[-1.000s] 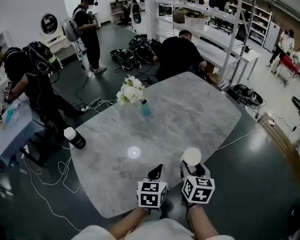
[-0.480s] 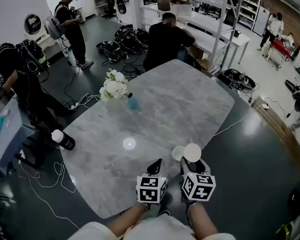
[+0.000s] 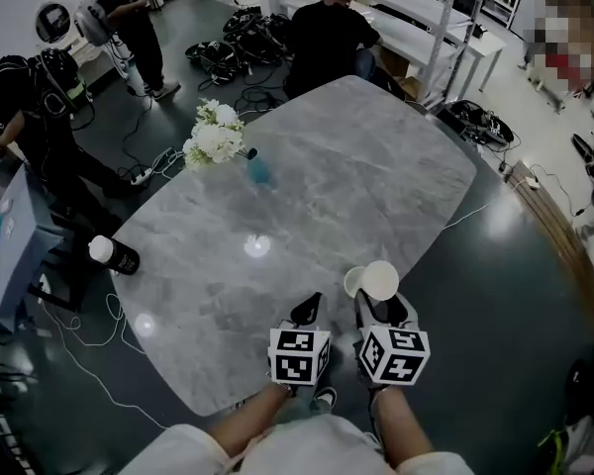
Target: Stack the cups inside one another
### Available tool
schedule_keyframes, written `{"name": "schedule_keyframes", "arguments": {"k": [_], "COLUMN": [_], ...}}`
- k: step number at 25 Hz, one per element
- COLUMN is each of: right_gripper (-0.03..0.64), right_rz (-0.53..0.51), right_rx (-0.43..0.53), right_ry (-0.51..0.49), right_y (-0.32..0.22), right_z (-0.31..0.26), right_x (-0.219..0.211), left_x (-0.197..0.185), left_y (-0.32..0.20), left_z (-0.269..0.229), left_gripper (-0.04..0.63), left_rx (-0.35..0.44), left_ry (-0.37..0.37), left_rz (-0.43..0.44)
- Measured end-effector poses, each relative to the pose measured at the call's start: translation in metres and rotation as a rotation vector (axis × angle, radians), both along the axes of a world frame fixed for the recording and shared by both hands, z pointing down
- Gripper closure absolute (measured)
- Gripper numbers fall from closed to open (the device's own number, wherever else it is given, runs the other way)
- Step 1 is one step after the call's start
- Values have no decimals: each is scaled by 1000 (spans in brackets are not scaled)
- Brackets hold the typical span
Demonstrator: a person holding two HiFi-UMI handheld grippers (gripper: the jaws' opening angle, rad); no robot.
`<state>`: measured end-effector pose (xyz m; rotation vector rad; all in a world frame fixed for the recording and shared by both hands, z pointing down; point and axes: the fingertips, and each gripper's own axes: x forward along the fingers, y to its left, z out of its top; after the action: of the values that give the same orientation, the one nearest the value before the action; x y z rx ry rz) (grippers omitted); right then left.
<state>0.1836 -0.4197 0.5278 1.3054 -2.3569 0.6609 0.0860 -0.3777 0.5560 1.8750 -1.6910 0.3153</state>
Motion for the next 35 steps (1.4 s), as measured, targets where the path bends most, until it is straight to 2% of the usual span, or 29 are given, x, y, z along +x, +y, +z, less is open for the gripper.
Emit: {"name": "schedule_keyframes", "arguments": {"k": [17,35], "right_gripper": [399,388], "right_rz": [-43,-16], "right_rx": [-32,-41], "right_ry": [78,38], "right_y": [0,3], "right_z": [26,34], "right_x": [-20,-13], "left_x": [-15,-16], "left_y": [-3,1], "left_z": [28,36], "left_gripper": [600,600], "left_rx": [-48,-64], "left_ry": [31,43], "left_rz": [-2,-6]}}
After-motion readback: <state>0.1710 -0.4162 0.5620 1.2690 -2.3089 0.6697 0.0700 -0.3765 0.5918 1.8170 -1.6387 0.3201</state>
